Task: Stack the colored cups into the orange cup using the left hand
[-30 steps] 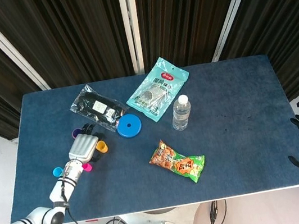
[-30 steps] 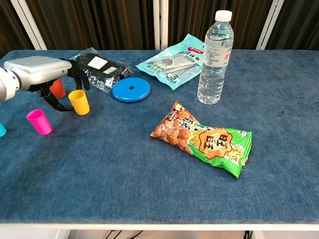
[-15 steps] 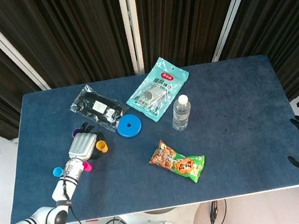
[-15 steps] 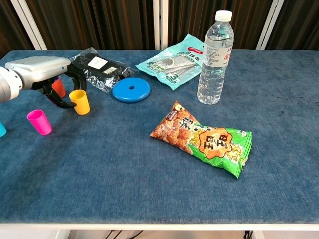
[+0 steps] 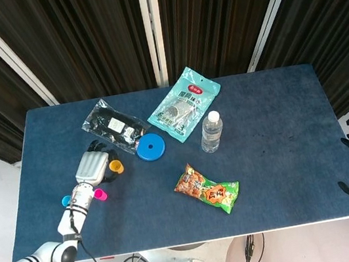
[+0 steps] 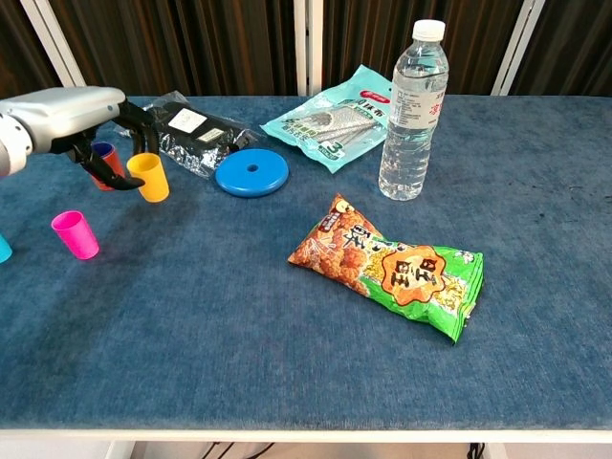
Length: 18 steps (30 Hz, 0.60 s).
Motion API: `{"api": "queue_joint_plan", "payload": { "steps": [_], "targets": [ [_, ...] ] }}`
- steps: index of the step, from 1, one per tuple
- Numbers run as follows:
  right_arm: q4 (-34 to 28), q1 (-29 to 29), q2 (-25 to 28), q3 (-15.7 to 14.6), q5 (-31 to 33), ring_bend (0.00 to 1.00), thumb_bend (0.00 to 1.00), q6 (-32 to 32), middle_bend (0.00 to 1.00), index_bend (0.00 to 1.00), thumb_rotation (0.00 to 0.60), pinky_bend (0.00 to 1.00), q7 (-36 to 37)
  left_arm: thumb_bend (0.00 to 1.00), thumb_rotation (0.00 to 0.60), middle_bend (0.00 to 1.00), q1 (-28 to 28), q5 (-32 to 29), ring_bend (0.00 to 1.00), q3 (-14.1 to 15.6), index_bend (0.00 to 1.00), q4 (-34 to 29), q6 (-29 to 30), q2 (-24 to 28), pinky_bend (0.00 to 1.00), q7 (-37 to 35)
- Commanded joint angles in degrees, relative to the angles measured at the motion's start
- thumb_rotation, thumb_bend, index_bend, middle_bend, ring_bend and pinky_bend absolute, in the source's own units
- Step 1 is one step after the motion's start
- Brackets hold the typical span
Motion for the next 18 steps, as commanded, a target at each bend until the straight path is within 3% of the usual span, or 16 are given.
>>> {"api": "queue_joint_plan", "payload": {
  "steps": [1, 9, 18],
  "targets": [
    [-0.1, 0.0, 0.0, 0.0, -0.1, 0.00, 0.18, 0.0, 0.00, 0.00, 0.600, 0.00, 0.0, 0.29, 0.600, 0.51, 0.7, -1.4, 0.17, -1.5, 0.49, -2.4, 1.6, 2.9, 0.10, 0.6],
    [-0.4, 0.0, -0.1, -0.4, -1.0, 0.00, 0.17, 0.2, 0.00, 0.00, 0.600, 0.00, -0.5, 0.29, 0.600, 0.52, 2.3, -8.2, 0.17, -4.2, 0.49, -3.4, 2.2, 7.5, 0.09, 1.0],
    [-1.6, -0.1, 0.2, -0.4, -1.6, 0.00, 0.18, 0.9, 0.00, 0.00, 0.600, 0.00, -1.3, 0.30, 0.600, 0.52, 2.2, -12.2, 0.17, -4.3, 0.49, 2.3, -0.6, 5.3, 0.08, -0.7]
  ]
}}
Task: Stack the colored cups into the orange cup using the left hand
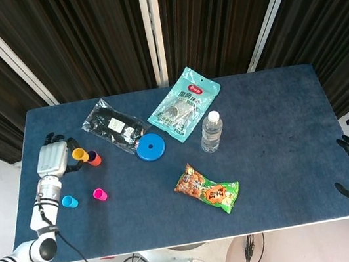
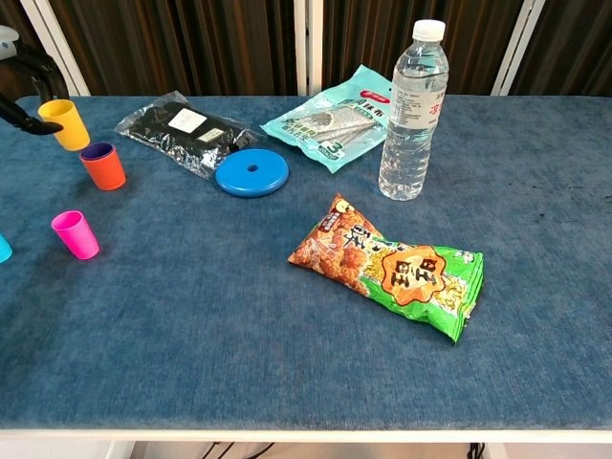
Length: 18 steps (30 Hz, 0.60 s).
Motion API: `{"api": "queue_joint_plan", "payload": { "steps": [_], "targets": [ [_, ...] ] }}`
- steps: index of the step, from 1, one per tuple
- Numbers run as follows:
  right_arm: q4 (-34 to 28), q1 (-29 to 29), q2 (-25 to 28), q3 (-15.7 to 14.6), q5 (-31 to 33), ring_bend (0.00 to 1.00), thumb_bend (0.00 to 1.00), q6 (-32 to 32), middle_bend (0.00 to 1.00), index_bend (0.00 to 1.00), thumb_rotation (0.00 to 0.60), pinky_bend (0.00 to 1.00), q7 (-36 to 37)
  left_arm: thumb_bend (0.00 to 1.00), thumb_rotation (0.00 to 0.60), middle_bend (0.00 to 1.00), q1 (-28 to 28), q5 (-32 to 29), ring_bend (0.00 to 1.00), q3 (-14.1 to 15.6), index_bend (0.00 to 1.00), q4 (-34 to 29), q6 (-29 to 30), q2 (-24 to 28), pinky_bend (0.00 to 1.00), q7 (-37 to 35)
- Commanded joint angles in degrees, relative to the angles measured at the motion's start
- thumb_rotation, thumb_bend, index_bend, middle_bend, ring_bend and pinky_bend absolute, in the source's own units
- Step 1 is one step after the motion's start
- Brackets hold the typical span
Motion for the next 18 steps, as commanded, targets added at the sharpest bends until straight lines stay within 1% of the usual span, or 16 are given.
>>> {"api": "queue_joint_plan", "payload": {
  "steps": [1, 7, 11, 18],
  "targets": [
    [-0.2, -0.1, 0.2, 0.1, 0.0, 0.00, 0.18, 0.2, 0.00, 0.00, 0.600, 0.00, -0.2, 0.30, 0.600, 0.52, -0.1, -0.5, 0.17, -0.2, 0.49, 2.2, -0.5, -1.5, 0.08, -1.2],
    [-0.1, 0.2, 0.0, 0.2, 0.6, 0.00, 0.18, -0.5, 0.00, 0.00, 0.600, 0.00, -0.1, 0.30, 0.600, 0.52, -0.3, 0.8, 0.17, -0.5, 0.48, 3.4, 0.3, -2.9, 0.07, -2.6],
    [0.0, 0.3, -0.1, 0.2, 0.5, 0.00, 0.18, -0.6, 0.00, 0.00, 0.600, 0.00, -0.2, 0.30, 0.600, 0.52, -0.6, 1.2, 0.17, -0.7, 0.48, 3.3, 0.3, -2.9, 0.07, -2.6],
    [0.3, 0.3, -0.2, 0.2, 0.6, 0.00, 0.18, -0.5, 0.00, 0.00, 0.600, 0.00, 0.0, 0.30, 0.600, 0.52, -0.6, 0.5, 0.17, -0.2, 0.48, 4.9, -0.8, -4.2, 0.07, -2.8]
  ]
}}
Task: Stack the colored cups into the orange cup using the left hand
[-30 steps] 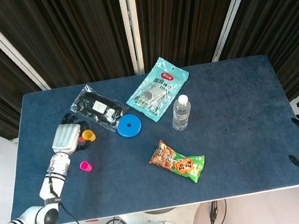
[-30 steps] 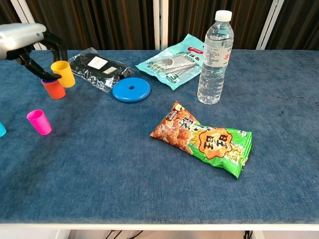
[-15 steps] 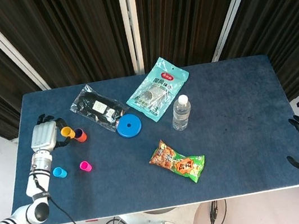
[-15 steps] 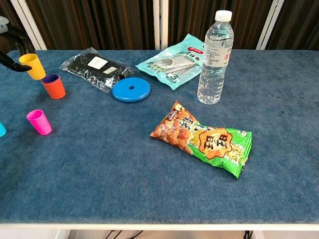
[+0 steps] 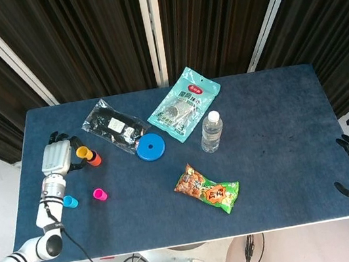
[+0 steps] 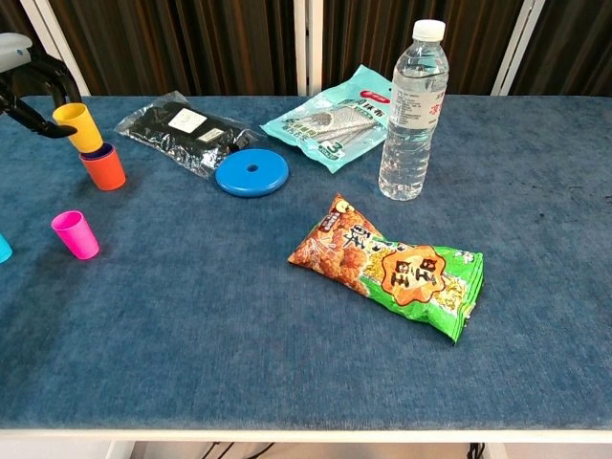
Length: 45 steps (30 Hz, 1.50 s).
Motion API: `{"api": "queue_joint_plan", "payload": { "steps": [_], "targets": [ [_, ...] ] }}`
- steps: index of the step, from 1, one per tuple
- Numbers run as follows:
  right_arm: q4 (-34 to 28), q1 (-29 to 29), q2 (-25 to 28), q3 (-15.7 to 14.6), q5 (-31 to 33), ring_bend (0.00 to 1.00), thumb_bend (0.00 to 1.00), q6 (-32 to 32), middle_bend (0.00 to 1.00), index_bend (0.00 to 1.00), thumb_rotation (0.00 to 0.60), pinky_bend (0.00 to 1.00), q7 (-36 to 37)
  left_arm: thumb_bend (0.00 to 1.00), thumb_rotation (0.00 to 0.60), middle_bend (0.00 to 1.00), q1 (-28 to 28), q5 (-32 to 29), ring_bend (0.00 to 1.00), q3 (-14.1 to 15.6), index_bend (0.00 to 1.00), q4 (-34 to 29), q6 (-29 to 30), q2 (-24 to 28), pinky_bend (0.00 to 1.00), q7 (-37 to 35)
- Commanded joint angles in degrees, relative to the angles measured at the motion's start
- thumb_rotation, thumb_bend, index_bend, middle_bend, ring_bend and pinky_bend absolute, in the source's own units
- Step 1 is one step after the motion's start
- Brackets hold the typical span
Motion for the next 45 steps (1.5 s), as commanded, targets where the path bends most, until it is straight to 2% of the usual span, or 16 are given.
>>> {"api": "queue_joint_plan", "payload": {
  "steps": [1, 6, 9, 13, 15, 19, 22, 27, 31, 37, 45],
  "targets": [
    [0.2, -0.1, -0.1, 0.0, 0.1, 0.00, 0.18, 0.0, 0.00, 0.00, 0.600, 0.00, 0.1, 0.30, 0.600, 0.51, 0.1, -0.3, 0.17, 0.2, 0.48, 0.9, -0.4, -0.7, 0.07, -0.5],
    [0.7, 0.0, -0.3, 0.1, 0.5, 0.00, 0.18, -0.3, 0.00, 0.00, 0.600, 0.00, 0.6, 0.30, 0.600, 0.49, 0.3, 0.2, 0.17, 0.4, 0.47, 1.3, -0.9, -1.0, 0.07, -1.5],
    [0.8, 0.1, -0.4, 0.1, 0.4, 0.00, 0.18, -0.3, 0.00, 0.00, 0.600, 0.00, 0.6, 0.30, 0.600, 0.41, 0.2, 0.4, 0.15, 0.5, 0.40, 1.2, -1.7, -1.0, 0.07, -1.8],
    [0.7, 0.0, -0.3, 0.0, 0.4, 0.00, 0.18, -0.3, 0.00, 0.00, 0.600, 0.00, 0.5, 0.24, 0.600, 0.18, 0.3, 1.9, 0.07, 0.6, 0.10, 0.7, -1.7, -0.7, 0.06, -3.5],
    [0.7, 0.0, -0.2, 0.1, 0.6, 0.00, 0.18, -0.2, 0.00, 0.00, 0.600, 0.00, 0.5, 0.23, 0.600, 0.14, 0.7, 3.3, 0.06, 0.3, 0.05, 0.7, -0.2, -0.7, 0.06, -4.8],
    [0.3, 0.2, 0.2, 0.2, 1.0, 0.00, 0.18, -0.7, 0.00, 0.00, 0.600, 0.00, 0.0, 0.23, 0.600, 0.16, 1.9, 4.6, 0.06, 0.0, 0.06, -3.0, 1.8, 2.0, 0.05, -5.6],
    [-0.7, 0.7, 0.7, 0.6, 0.8, 0.00, 0.18, -1.0, 0.00, 0.00, 0.600, 0.00, -1.0, 0.23, 0.600, 0.22, 4.1, 4.4, 0.06, 0.4, 0.14, -9.3, 3.7, 6.7, 0.05, -4.8],
    [-2.2, 1.8, 0.6, 0.9, -0.1, 0.00, 0.18, -1.5, 0.00, 0.00, 0.600, 0.00, -2.6, 0.23, 0.600, 0.33, 8.5, 1.2, 0.10, 4.8, 0.21, -21.9, 5.3, 16.7, 0.05, 2.9],
    [-3.4, 2.6, 0.3, 0.9, -0.9, 0.00, 0.18, -2.2, 0.00, 0.00, 0.600, 0.00, -4.2, 0.22, 0.600, 0.33, 11.3, -1.2, 0.10, 7.4, 0.24, -28.8, 6.8, 21.2, 0.05, 5.3],
    [-4.7, 3.0, -0.3, 0.5, -1.5, 0.00, 0.18, -2.7, 0.00, 0.00, 0.600, 0.00, -6.5, 0.22, 0.600, 0.33, 14.5, 1.2, 0.10, 10.3, 0.25, -30.4, 10.2, 21.2, 0.05, 5.3],
    [-5.4, 3.0, -0.2, 0.4, -1.1, 0.00, 0.19, -2.6, 0.00, 0.00, 0.600, 0.00, -7.4, 0.22, 0.600, 0.33, 15.0, 2.6, 0.10, 11.4, 0.26, -28.7, 9.2, 17.9, 0.05, 4.4]
  ]
}}
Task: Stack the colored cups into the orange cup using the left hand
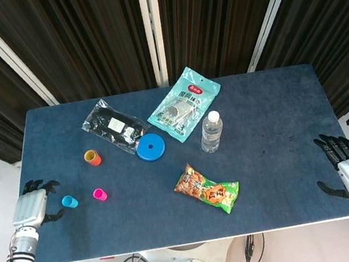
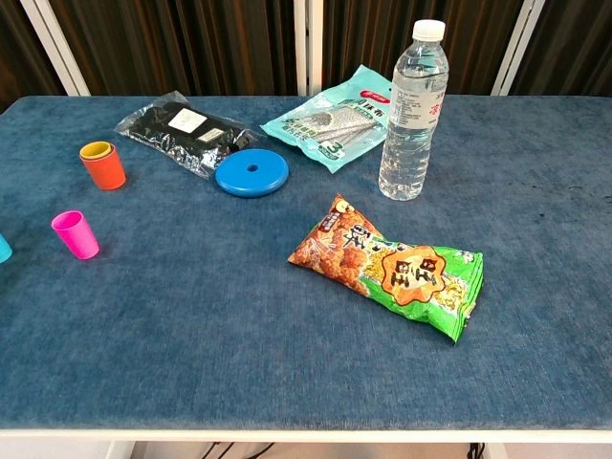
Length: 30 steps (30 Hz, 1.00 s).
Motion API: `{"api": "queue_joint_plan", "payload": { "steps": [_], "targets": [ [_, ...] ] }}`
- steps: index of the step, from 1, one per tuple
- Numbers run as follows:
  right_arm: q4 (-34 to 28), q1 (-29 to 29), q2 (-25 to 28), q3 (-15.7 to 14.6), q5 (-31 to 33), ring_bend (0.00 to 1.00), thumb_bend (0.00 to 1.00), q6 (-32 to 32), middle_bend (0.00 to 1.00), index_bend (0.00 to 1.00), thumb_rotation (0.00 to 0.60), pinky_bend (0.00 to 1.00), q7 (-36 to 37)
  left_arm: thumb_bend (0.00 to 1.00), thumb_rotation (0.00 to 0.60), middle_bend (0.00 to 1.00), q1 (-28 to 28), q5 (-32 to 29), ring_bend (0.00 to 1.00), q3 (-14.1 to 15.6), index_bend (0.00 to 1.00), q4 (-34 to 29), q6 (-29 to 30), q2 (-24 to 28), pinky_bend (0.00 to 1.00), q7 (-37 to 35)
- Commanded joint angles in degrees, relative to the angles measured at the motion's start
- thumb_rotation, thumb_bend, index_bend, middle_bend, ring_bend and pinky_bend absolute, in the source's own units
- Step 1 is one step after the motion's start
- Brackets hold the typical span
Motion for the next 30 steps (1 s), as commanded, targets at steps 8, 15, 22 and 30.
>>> {"api": "queue_joint_plan", "payload": {
  "steps": [8, 15, 22, 30],
  "targets": [
    [0.0, -0.3, 0.5, -0.3, 0.3, 0.00, 0.18, 0.3, 0.00, 0.00, 0.600, 0.00, 0.2, 0.22, 0.600, 0.33, -0.2, 2.8, 0.10, 0.4, 0.27, 6.2, -0.4, -6.3, 0.05, -0.3],
    [0.1, -0.3, 0.6, -0.3, 0.5, 0.00, 0.18, 0.4, 0.00, 0.00, 0.600, 0.00, 0.3, 0.22, 0.600, 0.33, -0.4, 3.8, 0.10, 0.8, 0.29, 9.7, -0.5, -8.9, 0.05, 1.2],
    [0.6, -0.4, 0.3, -0.4, 0.8, 0.00, 0.20, 0.3, 0.00, 0.00, 0.600, 0.00, 0.4, 0.22, 0.600, 0.38, -0.1, 4.8, 0.10, 0.8, 0.36, 13.1, 0.1, -11.0, 0.05, 1.6],
    [0.9, -0.5, 0.2, -0.4, 1.1, 0.00, 0.21, 0.3, 0.00, 0.00, 0.600, 0.00, 0.5, 0.22, 0.600, 0.40, 0.0, 5.7, 0.10, 0.5, 0.39, 15.5, -0.3, -11.9, 0.05, 1.0]
  ]
}}
